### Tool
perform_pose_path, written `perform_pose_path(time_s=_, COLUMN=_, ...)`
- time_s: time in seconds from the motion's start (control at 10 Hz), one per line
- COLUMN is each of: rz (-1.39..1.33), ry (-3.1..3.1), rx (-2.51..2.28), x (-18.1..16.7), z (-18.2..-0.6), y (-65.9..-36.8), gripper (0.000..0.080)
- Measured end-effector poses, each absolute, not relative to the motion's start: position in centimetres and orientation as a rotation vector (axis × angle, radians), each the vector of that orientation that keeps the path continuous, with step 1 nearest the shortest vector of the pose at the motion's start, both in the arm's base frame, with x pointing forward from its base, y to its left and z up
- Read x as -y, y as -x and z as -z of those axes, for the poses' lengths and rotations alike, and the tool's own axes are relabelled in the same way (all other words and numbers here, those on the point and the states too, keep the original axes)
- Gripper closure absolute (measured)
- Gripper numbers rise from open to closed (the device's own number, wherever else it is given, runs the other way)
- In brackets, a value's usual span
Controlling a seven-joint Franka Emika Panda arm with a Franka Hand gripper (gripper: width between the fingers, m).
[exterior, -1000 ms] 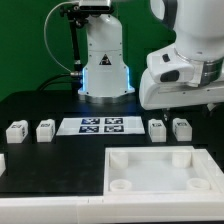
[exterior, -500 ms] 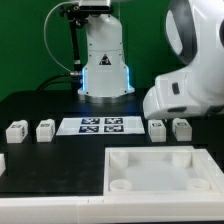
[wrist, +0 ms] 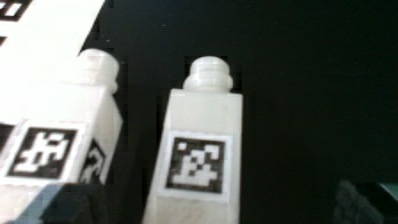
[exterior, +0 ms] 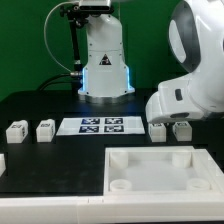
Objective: Assemble one leg
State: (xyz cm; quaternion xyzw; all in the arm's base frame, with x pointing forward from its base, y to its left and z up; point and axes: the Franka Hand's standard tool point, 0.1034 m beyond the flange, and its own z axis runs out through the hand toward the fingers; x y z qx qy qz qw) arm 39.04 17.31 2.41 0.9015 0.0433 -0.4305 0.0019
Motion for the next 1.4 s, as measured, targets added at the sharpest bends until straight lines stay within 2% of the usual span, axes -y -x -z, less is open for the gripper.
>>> perform_pose_path(time_s=0.3, rz=1.360, ry=-2.824, rx=-0.142, x=-17.37, z=-1.32, y=-38.44, gripper=0.0150)
perform_pose_path(time_s=0.5, rz=1.362, ry=-2.823, rx=-0.142, x=-17.37, z=-1.23, y=-38.39, gripper=0.0150)
perform_pose_path(time_s=0.6, rz=1.363, ry=-2.823, rx=-0.142, x=-17.37, z=-1.23, y=-38.39, gripper=0.0259)
perform_pose_path(time_s=0.7, rz=1.363, ry=-2.823, rx=-0.142, x=-17.37, z=-1.22, y=-38.39, gripper=0.0259)
perform_pose_path(time_s=0.8, rz=1.363, ry=-2.823, rx=-0.141, x=-17.37, z=-1.23, y=-38.39, gripper=0.0466)
perform_pose_path(time_s=0.9, rz=1.363, ry=-2.823, rx=-0.142, x=-17.37, z=-1.23, y=-38.39, gripper=0.0509)
perform_pose_path(time_s=1.4, rz=1.371, ry=-2.828, rx=-0.166, x=-17.12, z=-1.48, y=-38.63, gripper=0.0509)
